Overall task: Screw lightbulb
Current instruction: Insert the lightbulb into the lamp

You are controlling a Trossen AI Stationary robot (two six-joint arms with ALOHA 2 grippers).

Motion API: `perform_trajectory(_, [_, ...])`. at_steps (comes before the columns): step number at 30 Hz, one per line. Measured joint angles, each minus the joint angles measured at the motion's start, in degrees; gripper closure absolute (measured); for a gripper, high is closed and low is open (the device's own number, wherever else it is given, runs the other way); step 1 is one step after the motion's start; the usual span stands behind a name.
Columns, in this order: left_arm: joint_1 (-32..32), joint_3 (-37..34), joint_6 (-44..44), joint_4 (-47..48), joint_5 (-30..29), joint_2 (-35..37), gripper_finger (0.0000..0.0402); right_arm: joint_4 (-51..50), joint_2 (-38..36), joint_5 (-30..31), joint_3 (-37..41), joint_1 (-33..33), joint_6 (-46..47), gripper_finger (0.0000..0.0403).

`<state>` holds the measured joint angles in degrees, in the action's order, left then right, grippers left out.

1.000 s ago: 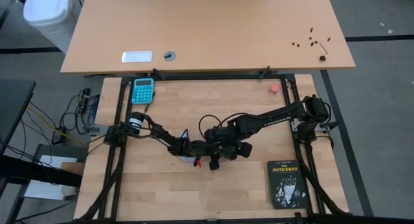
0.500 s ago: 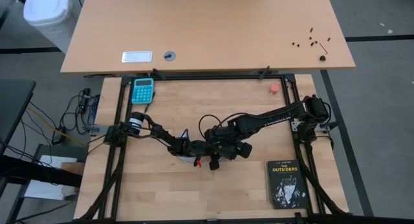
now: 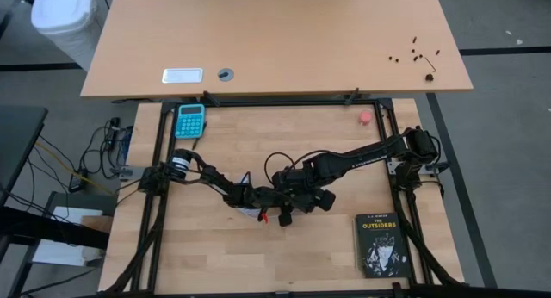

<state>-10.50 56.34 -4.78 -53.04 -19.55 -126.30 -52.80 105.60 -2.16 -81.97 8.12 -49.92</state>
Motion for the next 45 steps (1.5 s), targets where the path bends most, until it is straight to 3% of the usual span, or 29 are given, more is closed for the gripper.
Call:
perform_trajectory(17, [0.00,0.00,-0.37,-0.16,0.24,0.00,0.0202,0.11,0.00,1.53,0.00,0.04,19.29,0.0146])
perform_trajectory(45, [-0.07,0.00,-1.88,-0.04,0.24,0.00,0.0202,0.07,0.00,1.45,0.02,0.02,65.43,0.0136])
